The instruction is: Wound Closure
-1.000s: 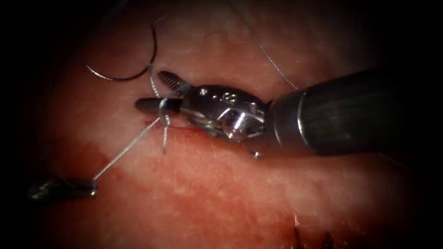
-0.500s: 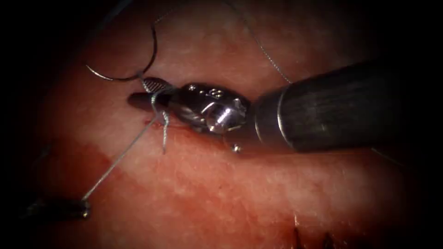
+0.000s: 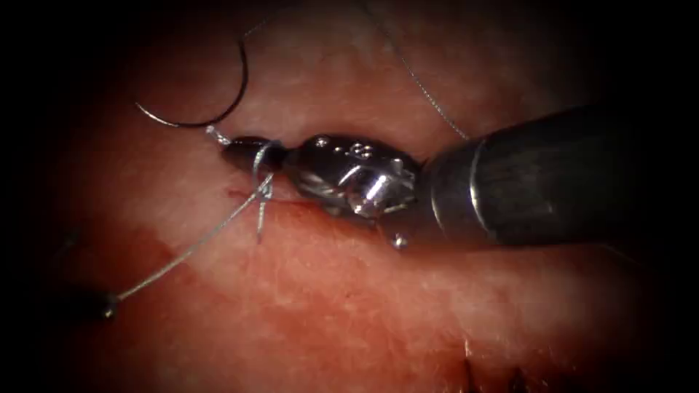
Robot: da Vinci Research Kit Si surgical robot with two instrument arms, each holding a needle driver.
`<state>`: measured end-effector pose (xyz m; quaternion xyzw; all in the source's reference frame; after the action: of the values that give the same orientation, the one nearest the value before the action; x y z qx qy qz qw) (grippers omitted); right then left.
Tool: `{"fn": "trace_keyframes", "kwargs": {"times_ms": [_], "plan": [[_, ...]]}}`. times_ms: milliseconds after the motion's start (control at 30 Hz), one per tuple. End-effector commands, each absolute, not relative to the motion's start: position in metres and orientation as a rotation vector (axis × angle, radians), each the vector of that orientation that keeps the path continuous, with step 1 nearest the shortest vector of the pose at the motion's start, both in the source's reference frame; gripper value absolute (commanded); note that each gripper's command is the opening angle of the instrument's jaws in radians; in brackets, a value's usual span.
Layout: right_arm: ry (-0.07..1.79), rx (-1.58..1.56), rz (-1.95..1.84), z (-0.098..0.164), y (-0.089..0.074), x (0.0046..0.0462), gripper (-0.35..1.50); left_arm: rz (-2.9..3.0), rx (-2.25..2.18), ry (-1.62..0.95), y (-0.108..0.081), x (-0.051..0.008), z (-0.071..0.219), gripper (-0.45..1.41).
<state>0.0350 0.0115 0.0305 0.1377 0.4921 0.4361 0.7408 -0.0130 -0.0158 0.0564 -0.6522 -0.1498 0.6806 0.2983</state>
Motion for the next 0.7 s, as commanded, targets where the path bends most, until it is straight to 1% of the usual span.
{"fn": "trace_keyframes", "kwargs": {"times_ms": [33, 167, 333, 500, 700], "plan": [[1.085, 0.292, 0.953, 0.030, 0.010, 0.0348, -0.35, 1.807, -1.704, -0.394, -0.016, -0.0126, 0.057, -0.45], [1.098, 0.253, 0.945, 0.028, 0.010, 0.0332, -0.35, 1.823, -1.668, -0.351, -0.011, -0.0108, 0.058, -0.45], [1.108, 0.249, 0.935, 0.028, 0.008, 0.0326, -0.35, 1.860, -1.626, -0.275, -0.003, -0.0098, 0.059, -0.45], [1.112, 0.242, 0.920, 0.028, 0.007, 0.0325, -0.35, 1.894, -1.607, -0.201, 0.006, -0.0102, 0.060, -0.45], [1.131, 0.234, 0.896, 0.029, 0.007, 0.0328, -0.35, 1.932, -1.591, -0.115, 0.015, -0.0121, 0.061, -0.45]]}}
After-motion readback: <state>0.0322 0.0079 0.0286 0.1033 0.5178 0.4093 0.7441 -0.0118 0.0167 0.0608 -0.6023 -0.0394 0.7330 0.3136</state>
